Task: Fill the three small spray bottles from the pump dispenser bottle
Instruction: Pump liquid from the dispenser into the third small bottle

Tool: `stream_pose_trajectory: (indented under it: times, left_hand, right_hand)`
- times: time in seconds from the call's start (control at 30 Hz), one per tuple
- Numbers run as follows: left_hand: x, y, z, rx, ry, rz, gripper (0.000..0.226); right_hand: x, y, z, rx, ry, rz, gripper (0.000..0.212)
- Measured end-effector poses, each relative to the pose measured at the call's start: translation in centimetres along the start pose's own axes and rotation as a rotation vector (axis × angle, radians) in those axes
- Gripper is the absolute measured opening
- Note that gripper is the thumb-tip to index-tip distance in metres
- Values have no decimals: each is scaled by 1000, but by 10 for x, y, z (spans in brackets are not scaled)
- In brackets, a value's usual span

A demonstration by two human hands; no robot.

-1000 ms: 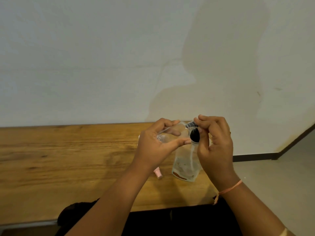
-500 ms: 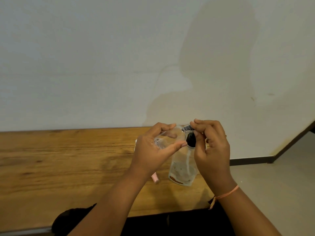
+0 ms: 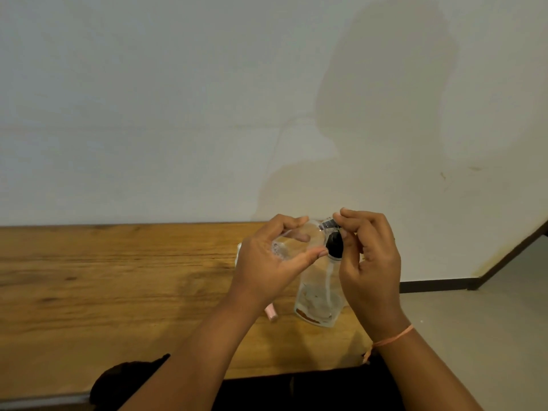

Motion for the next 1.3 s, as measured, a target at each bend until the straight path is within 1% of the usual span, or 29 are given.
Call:
stream_pose_trajectory:
  times: [0.13, 0.23, 0.3, 0.47, 0.57, 0.77, 0.9, 1.0, 1.07, 1.17, 1.3]
  left_hand:
    - [-4, 5, -1, -29, -53, -24, 33]
    - [-11, 9, -1, -52, -118, -50, 37]
    - [-13, 9, -2, -53, -132, -53, 39]
    - [-8, 7, -3, -22, -87, -55, 35]
    - [-4, 5, -2, -19, -59, -34, 37]
    - [-8, 9, -1, -42, -101, -47, 41]
    - [-16, 10, -2, -39, -137, -67, 46]
    - [-11, 10, -3, -34, -115, -60, 44]
    - [-6, 7, -2, -24, -76, -31, 40]
    - [-2, 3, -1, -12, -51, -12, 42]
    - [-5, 6, -2, -26, -78, -36, 42]
  right_hand:
    - [3, 1, -1, 8, 4, 18, 26]
    - [7, 4, -3, -8, 8, 22, 26]
    - [8, 4, -4, -8, 13, 25, 27]
    - [1, -2, -1, 36, 21, 2, 27]
    - [-4, -3, 1, 25, -1, -42, 25]
    - [4, 0, -1, 2, 0, -112, 25]
    - [7, 6, -4, -36, -4, -60, 24]
    - [3, 3, -5, -9, 17, -12, 23]
    - [-1, -1, -3, 18, 12, -13, 24]
    - [-4, -3, -1, 24, 10, -28, 24]
    - [1, 2, -3, 5, 31, -36, 23]
Point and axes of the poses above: each hand's wrist, its own z-axis towards the middle knuckle, its own y-axis out of the palm, x = y × z, the point moved 9 cm from there along z, towards the middle knuckle, and after that the axes turned 5 degrees about -y, right-handed, at the moved point
